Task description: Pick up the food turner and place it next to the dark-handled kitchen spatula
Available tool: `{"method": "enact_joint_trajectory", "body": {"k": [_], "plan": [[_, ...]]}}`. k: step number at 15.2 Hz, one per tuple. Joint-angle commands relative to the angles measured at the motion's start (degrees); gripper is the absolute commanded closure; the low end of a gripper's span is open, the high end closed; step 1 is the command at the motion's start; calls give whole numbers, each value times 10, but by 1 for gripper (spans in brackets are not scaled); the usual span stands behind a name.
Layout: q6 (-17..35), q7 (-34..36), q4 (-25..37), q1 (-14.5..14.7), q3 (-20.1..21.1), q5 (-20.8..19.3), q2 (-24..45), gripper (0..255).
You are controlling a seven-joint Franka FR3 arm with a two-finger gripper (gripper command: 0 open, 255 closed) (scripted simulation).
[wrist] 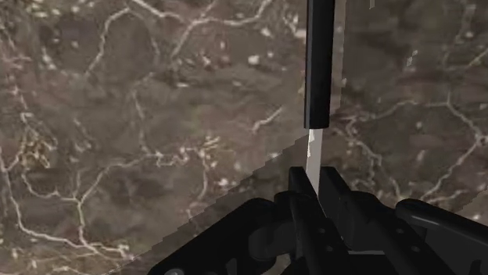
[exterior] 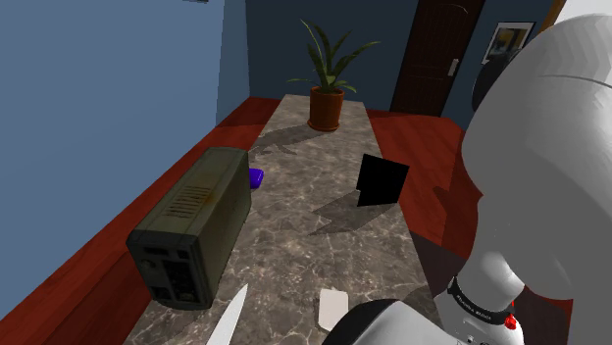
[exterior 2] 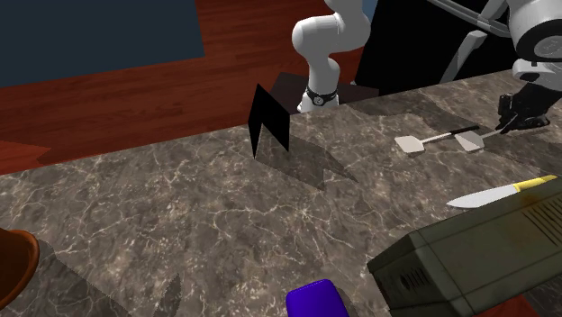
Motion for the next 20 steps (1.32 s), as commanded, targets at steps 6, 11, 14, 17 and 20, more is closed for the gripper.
{"method": "enact_joint_trajectory", "body": {"k": [6, 11, 14, 17, 20], "plan": [[0, 0, 0, 0, 0, 0, 0, 0], [-48, -31, 20, -22, 19, 46, -44, 0], [-61, -39, 26, -26, 21, 57, -55, 0], [-61, -39, 26, -26, 21, 57, -55, 0], [-61, -39, 26, -26, 21, 57, -55, 0]]}}
